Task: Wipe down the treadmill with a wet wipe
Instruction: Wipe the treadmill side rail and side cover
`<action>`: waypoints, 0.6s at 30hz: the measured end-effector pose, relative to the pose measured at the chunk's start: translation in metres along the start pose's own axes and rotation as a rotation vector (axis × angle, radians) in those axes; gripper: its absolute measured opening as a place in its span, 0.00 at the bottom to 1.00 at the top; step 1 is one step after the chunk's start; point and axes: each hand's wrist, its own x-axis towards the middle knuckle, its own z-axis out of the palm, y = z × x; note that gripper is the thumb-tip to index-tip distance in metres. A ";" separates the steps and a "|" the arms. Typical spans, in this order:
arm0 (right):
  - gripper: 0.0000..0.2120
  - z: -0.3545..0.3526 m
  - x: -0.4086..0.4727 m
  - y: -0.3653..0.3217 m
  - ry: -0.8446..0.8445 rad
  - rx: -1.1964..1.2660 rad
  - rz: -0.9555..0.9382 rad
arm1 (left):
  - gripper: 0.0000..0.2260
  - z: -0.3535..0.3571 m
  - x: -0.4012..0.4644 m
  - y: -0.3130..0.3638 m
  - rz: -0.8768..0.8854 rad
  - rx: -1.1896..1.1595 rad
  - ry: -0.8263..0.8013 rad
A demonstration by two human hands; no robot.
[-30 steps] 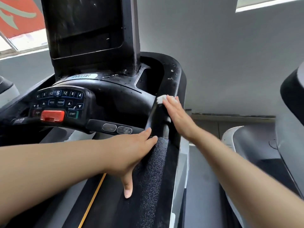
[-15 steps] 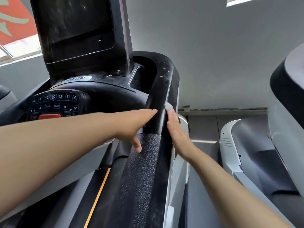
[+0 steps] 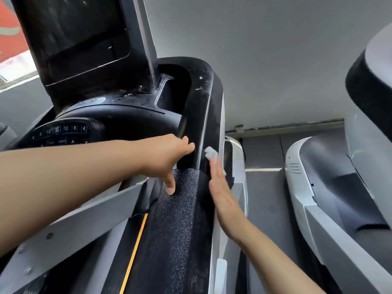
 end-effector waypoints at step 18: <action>0.29 -0.033 0.108 -0.002 0.058 -0.145 -0.079 | 0.48 0.001 0.006 -0.002 -0.012 -0.019 -0.036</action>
